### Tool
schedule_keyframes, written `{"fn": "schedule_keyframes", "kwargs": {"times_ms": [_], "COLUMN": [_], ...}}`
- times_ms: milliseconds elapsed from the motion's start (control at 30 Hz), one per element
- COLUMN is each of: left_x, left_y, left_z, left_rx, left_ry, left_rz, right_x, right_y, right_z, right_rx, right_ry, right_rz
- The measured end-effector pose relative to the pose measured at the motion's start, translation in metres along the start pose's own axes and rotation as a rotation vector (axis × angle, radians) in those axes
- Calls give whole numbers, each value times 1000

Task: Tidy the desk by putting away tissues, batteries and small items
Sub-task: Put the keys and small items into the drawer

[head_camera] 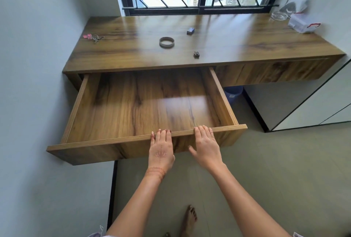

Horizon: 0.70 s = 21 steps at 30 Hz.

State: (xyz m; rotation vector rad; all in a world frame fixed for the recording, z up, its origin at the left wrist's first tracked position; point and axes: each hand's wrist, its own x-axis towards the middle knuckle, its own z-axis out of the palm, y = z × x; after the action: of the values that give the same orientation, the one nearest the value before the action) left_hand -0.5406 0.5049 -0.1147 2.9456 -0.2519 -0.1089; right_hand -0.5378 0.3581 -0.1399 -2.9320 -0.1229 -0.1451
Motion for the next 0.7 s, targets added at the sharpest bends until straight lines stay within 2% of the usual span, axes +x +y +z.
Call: {"fn": "schedule_keyframes", "kwargs": {"times_ms": [500,700], "left_x": [-19,1], "left_y": [-8,-16], "left_z": [-5,-9], "left_rx": [-79,-233], "left_ry": [-63,30], "left_rz": [70,43], "right_x": [-22,4], "right_y": [-12,-21], "right_z": [-5,-14], "right_rx": [44,185], "right_ry": [2,58], "right_rz": [111,137]}}
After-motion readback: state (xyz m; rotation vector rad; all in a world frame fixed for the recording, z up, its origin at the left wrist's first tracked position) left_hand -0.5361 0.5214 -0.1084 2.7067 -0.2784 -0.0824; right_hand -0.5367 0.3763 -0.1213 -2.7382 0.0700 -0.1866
